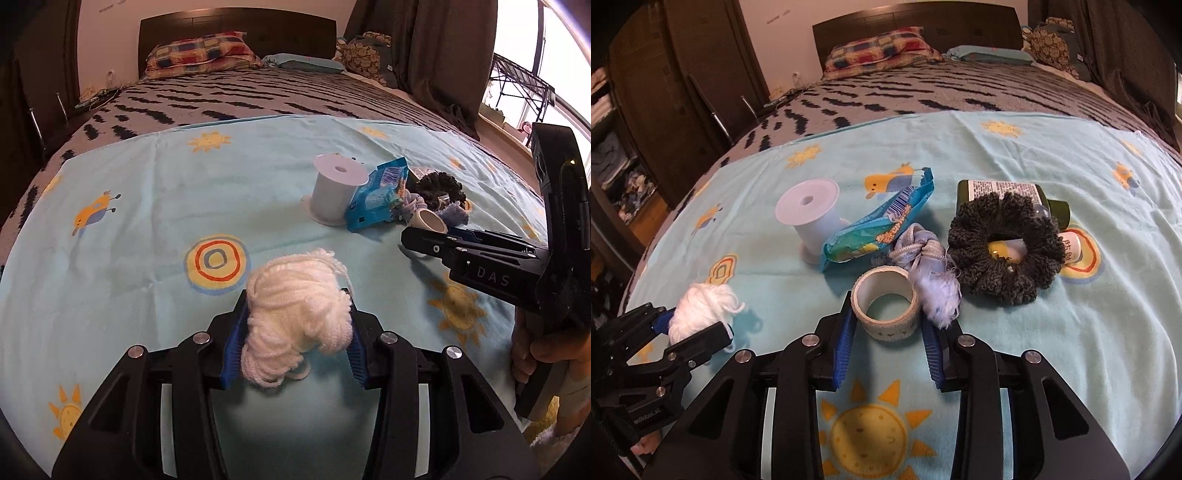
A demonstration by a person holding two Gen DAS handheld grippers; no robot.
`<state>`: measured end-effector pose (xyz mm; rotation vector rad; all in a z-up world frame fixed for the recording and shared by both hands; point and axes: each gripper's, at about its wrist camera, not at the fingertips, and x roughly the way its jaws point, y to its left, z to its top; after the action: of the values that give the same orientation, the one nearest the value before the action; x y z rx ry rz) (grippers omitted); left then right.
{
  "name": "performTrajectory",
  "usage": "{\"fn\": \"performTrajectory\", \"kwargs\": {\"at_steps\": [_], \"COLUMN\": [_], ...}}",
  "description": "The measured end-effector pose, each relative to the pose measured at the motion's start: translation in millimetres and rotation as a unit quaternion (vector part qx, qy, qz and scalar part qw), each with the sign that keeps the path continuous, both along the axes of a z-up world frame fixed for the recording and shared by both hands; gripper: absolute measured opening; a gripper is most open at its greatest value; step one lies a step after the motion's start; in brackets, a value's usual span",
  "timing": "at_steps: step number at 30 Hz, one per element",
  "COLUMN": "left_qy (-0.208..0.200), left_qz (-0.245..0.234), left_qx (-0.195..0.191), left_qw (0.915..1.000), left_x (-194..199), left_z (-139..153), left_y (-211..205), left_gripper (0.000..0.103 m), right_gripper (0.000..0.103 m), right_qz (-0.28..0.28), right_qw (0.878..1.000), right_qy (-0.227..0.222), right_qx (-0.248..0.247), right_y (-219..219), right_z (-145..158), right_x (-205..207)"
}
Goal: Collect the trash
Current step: 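Grasp the white yarn ball with the left tool while the right tool grasps the tape roll, then lower both tools into the black bin and open them, dropping yarn and tape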
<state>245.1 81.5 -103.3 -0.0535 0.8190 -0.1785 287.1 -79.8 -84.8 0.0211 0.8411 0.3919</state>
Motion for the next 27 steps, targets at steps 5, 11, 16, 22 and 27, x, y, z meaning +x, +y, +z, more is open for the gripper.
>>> {"fn": "performTrajectory", "kwargs": {"at_steps": [5, 11, 16, 22, 27], "left_qy": [-0.005, -0.011, -0.017, -0.028, -0.023], "left_qz": [-0.001, -0.016, -0.030, -0.058, -0.078], "left_qx": [-0.004, -0.019, -0.019, -0.023, -0.024], "left_qw": [1.0000, 0.9996, 0.9992, 0.9976, 0.9964], "left_x": [-21, -62, -97, -140, -170], "left_z": [5, 12, 17, 26, 22], "left_y": [-7, -25, -46, -74, -93], "left_gripper": [0.044, 0.044, 0.044, 0.044, 0.044], "right_gripper": [0.034, 0.034, 0.034, 0.034, 0.034], "right_qz": [0.013, 0.010, 0.005, -0.006, -0.019], "right_qw": [0.999, 0.999, 0.999, 0.998, 0.998], "right_qy": [-0.029, -0.036, -0.047, -0.062, -0.061], "right_qx": [-0.018, -0.014, -0.009, -0.011, -0.009], "right_y": [-4, -30, -56, -85, -108], "right_z": [15, 26, 36, 43, 36], "right_x": [-31, -75, -119, -167, -199]}}
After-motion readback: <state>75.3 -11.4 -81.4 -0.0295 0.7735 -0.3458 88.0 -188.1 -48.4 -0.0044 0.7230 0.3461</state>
